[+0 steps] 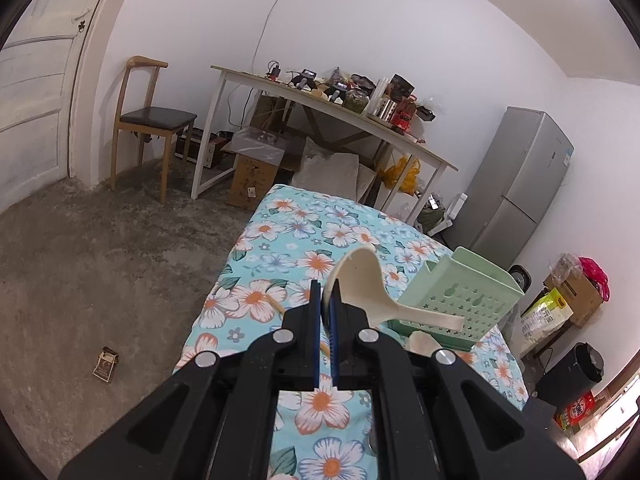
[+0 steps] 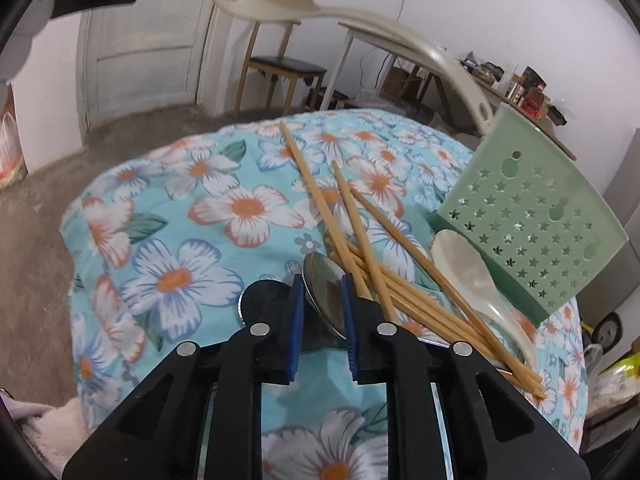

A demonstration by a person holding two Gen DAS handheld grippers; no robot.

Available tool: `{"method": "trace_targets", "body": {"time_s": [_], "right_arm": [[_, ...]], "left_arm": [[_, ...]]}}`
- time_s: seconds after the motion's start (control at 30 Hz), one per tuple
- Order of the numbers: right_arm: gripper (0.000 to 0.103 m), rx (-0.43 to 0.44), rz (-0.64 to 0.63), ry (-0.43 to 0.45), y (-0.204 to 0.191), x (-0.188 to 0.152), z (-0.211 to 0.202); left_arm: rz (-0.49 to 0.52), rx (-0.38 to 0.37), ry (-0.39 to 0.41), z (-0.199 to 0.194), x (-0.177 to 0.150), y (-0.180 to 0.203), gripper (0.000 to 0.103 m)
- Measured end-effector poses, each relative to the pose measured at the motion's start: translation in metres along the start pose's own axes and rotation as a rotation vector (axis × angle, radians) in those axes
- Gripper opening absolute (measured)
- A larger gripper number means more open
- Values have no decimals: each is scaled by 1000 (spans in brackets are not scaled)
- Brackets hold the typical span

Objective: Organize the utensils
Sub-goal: 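Lift the cream spoon with the left tool while the right tool grasps a metal spoon, then carry the metal spoon with the right tool toward the green holder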

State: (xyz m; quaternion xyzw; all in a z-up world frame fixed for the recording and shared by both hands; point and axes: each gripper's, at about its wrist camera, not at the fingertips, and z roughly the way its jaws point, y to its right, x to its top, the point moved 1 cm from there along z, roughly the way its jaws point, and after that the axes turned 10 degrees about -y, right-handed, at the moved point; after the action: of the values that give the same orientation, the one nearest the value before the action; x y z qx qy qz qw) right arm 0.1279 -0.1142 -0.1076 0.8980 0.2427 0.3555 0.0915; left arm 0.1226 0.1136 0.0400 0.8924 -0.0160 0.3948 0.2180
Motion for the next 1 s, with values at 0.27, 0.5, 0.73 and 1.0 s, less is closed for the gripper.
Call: {"method": "trace_targets", "body": {"time_s": [0.27, 0.5, 0.73, 1.0], "right_arm": [[5, -24, 1, 29, -2, 1, -6], [3, 6, 20, 107, 4, 3, -37], [3, 188, 161, 197, 35, 9, -73], [1, 370, 366, 274, 88, 13, -90]], "left_arm": [[-3, 12, -3, 6, 2, -3, 3], [-17, 38, 41, -4, 10, -3, 3], [-33, 75, 85, -14, 17, -6, 3], [-39, 98, 101, -22, 16, -3, 3]]}}
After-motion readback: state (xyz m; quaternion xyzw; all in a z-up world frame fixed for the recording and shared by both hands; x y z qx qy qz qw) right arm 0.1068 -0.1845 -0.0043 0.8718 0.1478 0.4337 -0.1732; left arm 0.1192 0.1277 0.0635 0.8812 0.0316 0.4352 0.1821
